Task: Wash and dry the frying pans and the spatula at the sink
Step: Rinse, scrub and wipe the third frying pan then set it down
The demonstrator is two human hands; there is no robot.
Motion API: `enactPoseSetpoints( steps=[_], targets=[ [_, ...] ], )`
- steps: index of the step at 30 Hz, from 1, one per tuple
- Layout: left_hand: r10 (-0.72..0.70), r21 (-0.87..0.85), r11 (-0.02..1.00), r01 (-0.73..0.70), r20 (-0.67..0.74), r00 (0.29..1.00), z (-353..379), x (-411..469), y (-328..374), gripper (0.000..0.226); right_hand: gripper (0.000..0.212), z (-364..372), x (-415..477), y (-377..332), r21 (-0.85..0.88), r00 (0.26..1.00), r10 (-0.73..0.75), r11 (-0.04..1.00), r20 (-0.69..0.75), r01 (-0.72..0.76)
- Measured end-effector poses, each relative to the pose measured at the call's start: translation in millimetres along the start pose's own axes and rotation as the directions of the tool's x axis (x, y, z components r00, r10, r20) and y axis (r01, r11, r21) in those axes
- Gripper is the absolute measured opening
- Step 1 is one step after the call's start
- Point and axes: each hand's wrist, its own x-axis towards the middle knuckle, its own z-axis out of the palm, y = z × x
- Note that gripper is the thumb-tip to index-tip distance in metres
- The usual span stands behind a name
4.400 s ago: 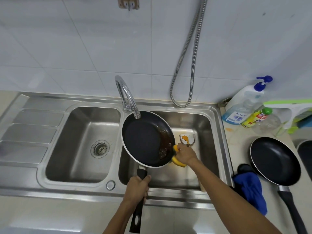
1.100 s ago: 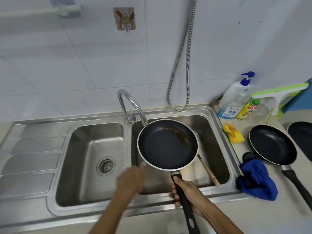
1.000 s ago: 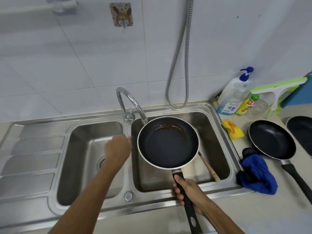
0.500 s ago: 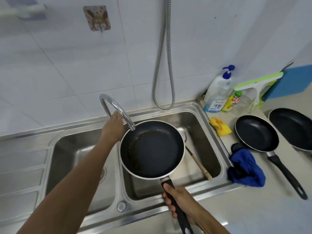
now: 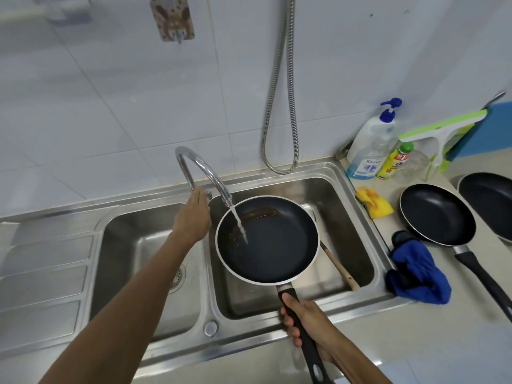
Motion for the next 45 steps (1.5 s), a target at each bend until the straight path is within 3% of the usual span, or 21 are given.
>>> enactPoseSetpoints(
  steps=[6,18,29,38,45],
  targets=[
    [0.005,0.022,1.0,-0.004,-0.022,1.0,-2.0,-2.0,-1.7,0.044,0.039,4.4,4.7,1.0,0.047,1.0,-0.001,0.999,0.0,0.001],
    [-0.01,0.227,0.973,0.027,-0.073,0.997,-12.8,22.4,-10.5,0.034,0.041,11.4,7.7,-0.6,0.032,0.999,0.037,0.999,0.029,-0.038],
    [0.012,0.164,0.986,0.0,-0.077,0.997,-20.3,22.2,-6.9,0.025,0.051,-8.2,9.5,-0.1,-0.043,0.994,0.0,0.999,0.111,0.005],
    [0.027,0.216,0.976,-0.019,-0.03,0.999,-27.3,23.6,-3.4,0.031,0.046,-6.8,20.5,-6.5,-0.006,0.998,0.007,1.0,0.066,-0.006],
    [0.026,0.133,0.991,-0.013,-0.093,0.995,-28.8,30.6,-2.1,0.016,0.044,-17.6,13.9,-5.8,-0.083,0.994,0.069,0.995,0.082,-0.062]
  ],
)
